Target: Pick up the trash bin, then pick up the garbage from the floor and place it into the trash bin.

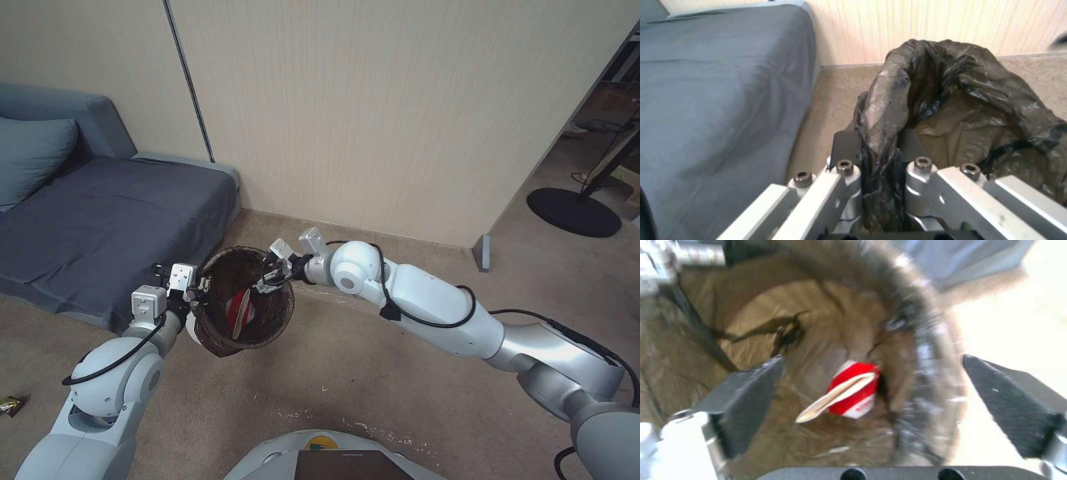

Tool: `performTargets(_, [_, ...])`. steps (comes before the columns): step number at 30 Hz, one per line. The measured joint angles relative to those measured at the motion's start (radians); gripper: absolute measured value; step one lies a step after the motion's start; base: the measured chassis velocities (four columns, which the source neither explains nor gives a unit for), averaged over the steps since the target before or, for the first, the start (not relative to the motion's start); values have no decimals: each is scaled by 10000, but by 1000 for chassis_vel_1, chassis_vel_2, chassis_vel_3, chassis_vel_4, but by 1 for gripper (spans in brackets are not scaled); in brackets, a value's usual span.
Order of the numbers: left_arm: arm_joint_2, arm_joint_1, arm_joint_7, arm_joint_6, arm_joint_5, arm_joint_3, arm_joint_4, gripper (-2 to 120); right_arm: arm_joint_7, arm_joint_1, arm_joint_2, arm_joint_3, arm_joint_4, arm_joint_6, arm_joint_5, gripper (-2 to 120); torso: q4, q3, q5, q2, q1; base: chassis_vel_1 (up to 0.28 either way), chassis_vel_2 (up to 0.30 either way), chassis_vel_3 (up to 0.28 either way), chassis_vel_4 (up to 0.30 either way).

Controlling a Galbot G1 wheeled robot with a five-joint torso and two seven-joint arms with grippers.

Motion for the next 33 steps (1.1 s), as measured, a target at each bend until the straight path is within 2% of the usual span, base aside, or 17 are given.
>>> performTargets(7, [62, 19, 3, 0, -17, -58, -72, 7, 228, -1118, -1143, 1829, 1352, 0, 65, 100, -2, 0, 2, 0, 0, 0, 0, 0, 0])
performTargets(9, [87, 38, 11, 0, -22, -66, -98, 7, 219, -2262, -1728, 3347, 2116, -1, -200, 100, -2, -1, 3, 0, 0, 0, 0, 0, 0])
performTargets(10, [87, 38, 11, 0, -22, -66, -98, 7, 219, -2262, -1728, 3347, 2116, -1, -200, 100, -2, -1, 3, 0, 0, 0, 0, 0, 0])
performTargets(13, [88, 91, 43, 0, -31, -102, -121, 7, 69, -4129, -2434, 5755, 3016, 150, -925, 100, -3, -1, 1, 0, 0, 0, 0, 0, 0])
performTargets(14, [88, 91, 43, 0, -31, -102, -121, 7, 69, -4129, -2434, 5755, 3016, 150, -925, 100, -3, -1, 1, 0, 0, 0, 0, 0, 0])
performTargets(16, [79, 122, 53, 0, -26, -132, -124, 7, -72, -6279, -2591, 8122, 3738, 359, -1586, 100, -8, -1, 6, 0, 0, 0, 0, 0, 0])
performTargets(17, [77, 123, 52, 0, -26, -134, -124, 7, -72, -6599, -2563, 8490, 3847, 377, -1702, 100, -7, -1, 6, 0, 0, 0, 0, 0, 0])
performTargets(18, [71, 134, 46, 0, -26, -138, -123, 7, -79, -7558, -2352, 9596, 4171, 502, -2075, 100, -8, -2, 2, 1, -1, 0, 0, 0, 0])
performTargets(19, [71, 134, 46, 0, -26, -138, -123, 7, -79, -7558, -2352, 9596, 4171, 502, -2075, 100, -8, -2, 2, 1, -1, 0, 0, 0, 0])
performTargets(20, [56, 155, 44, 0, -29, -139, -124, 7, -80, -8460, -2009, 10556, 4425, 632, -2416, 100, -7, -1, -2, 1, -1, 0, 0, 0, 0])
performTargets(22, [34, 196, 37, 0, -37, -142, -145, 7, -77, -9523, -1452, 11616, 4712, 776, -2807, 100, -3, -2, 5, 1, 0, 0, 0, 0, 0])
performTargets(23, [34, 196, 37, 0, -37, -142, -145, 7, -77, -9523, -1452, 11616, 4712, 776, -2807, 100, -3, -2, 5, 1, 0, 0, 0, 0, 0])
performTargets(26, [17, 289, 44, 0, -25, -143, -259, 7, -218, -11095, -61, 13182, 5131, 1476, -3998, 100, -3, -2, -1, 1, -1, 0, 0, 0, 0])
performTargets(27, [9, 309, 56, 0, -12, -148, -302, 7, -296, -11439, 502, 13498, 5228, 1749, -4309, 100, -3, -2, 0, 1, -1, 0, 0, 0, 0])
performTargets(28, [9, 309, 56, 0, -12, -148, -302, 7, -296, -11439, 502, 13498, 5228, 1749, -4309, 100, -3, -2, 0, 1, -1, 0, 0, 0, 0])
performTargets(32, [-87, 369, 63, 0, -1, -177, -392, 7, -811, -12331, 2301, 14123, 5111, 3402, -5849, 100, -2, -2, 1, 1, -1, 0, 0, 0, 0])
performTargets(33, [-87, 369, 63, 0, -1, -177, -392, 7, -811, -12331, 2301, 14123, 5111, 3402, -5849, 100, -2, -2, 1, 1, -1, 0, 0, 0, 0])
